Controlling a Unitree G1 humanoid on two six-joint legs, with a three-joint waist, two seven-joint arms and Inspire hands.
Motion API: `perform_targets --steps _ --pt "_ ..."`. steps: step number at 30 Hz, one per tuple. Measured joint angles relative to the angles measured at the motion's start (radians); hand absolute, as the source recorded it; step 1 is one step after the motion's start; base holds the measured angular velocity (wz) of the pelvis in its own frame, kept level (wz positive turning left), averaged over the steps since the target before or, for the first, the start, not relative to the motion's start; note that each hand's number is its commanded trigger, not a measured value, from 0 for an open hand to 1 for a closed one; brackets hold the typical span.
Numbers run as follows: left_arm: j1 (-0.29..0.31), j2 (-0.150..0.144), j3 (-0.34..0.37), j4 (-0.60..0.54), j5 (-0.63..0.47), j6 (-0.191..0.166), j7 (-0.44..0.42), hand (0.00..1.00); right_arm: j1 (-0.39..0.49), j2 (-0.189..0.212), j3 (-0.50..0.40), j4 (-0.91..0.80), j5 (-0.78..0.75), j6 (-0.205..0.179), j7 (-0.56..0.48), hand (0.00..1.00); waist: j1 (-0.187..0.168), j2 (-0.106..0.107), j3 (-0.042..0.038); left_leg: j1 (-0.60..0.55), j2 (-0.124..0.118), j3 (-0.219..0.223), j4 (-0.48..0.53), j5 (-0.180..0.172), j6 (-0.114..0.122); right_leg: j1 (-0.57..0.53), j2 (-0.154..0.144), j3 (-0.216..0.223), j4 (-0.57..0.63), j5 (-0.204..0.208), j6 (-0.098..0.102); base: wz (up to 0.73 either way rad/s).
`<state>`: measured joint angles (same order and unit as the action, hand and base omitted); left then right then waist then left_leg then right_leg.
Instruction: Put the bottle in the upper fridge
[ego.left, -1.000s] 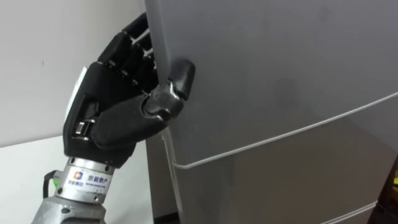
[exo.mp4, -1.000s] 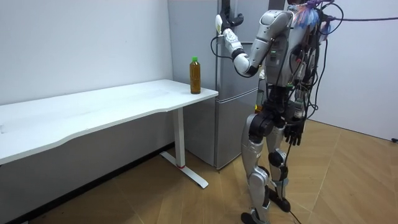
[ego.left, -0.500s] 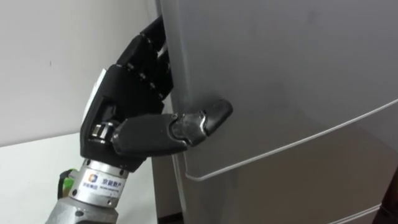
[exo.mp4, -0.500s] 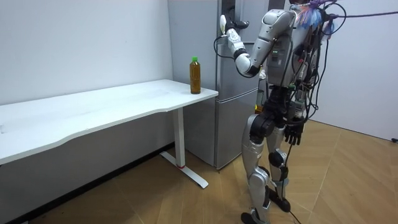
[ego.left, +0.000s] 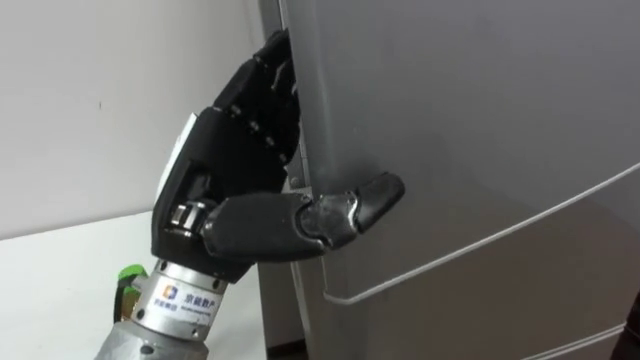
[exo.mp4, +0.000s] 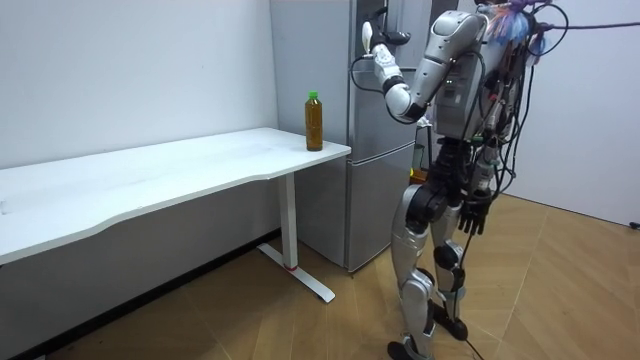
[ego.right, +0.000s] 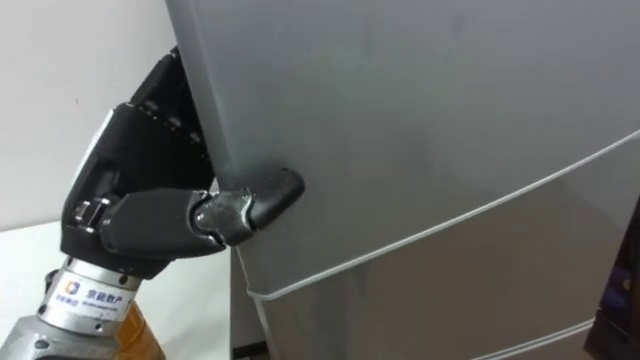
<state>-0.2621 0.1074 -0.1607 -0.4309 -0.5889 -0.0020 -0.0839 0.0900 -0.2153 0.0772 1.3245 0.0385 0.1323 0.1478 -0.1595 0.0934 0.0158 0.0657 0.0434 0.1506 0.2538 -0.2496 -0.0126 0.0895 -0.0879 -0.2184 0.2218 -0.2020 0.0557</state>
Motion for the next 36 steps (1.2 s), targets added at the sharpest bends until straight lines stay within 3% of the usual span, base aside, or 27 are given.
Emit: perform_targets --steps 2,14,18,21,29,36 --pt "0.000 -0.024 -0.011 0.010 0.000 -0.003 0.000 0.00 0.000 -0.003 0.002 0.000 0.002 0.000 0.004 0.00 0.000 0.002 0.0010 0.000 -0.002 0.001 0.000 0.001 0.002 0.000 -0.001 0.007 0.000 0.005 0.001 0.00" --pt "0.009 -0.044 -0.058 0.021 -0.019 -0.049 0.000 0.00 0.001 -0.004 -0.003 -0.006 0.011 0.000 0.016 0.00 -0.006 0.004 0.0010 -0.002 -0.005 0.029 -0.014 0.009 0.014 -0.027 -0.001 0.056 -0.002 0.024 0.007 -0.05" --pt "0.023 -0.061 -0.081 0.021 -0.019 -0.068 0.000 0.00 -0.002 -0.003 -0.004 -0.008 0.025 0.000 0.016 0.00 -0.030 0.002 -0.0002 -0.002 -0.005 0.041 -0.020 0.012 0.019 -0.035 -0.001 0.069 -0.002 0.043 0.015 -0.06" --pt "0.025 -0.062 -0.085 0.028 -0.019 -0.074 -0.001 0.00 -0.005 -0.001 -0.022 0.002 0.032 0.000 0.018 0.00 -0.054 -0.001 0.0000 0.002 -0.008 0.045 -0.022 0.012 0.025 -0.036 -0.001 0.082 -0.002 0.056 0.016 -0.05" --pt "0.025 -0.051 -0.150 0.033 -0.092 -0.094 -0.028 0.00 0.013 0.000 -0.022 0.005 0.091 0.001 0.017 0.00 -0.065 -0.005 0.0031 0.013 -0.004 0.083 -0.032 0.005 0.037 -0.038 -0.002 0.107 -0.004 0.068 0.019 -0.15" --pt "-0.005 -0.042 -0.218 0.033 -0.107 -0.107 -0.133 0.00 0.003 -0.001 -0.019 -0.007 0.121 -0.009 0.017 0.00 -0.085 -0.002 0.0067 0.014 -0.006 0.109 -0.030 0.004 0.038 -0.043 -0.002 0.108 -0.004 0.068 0.019 -0.12"
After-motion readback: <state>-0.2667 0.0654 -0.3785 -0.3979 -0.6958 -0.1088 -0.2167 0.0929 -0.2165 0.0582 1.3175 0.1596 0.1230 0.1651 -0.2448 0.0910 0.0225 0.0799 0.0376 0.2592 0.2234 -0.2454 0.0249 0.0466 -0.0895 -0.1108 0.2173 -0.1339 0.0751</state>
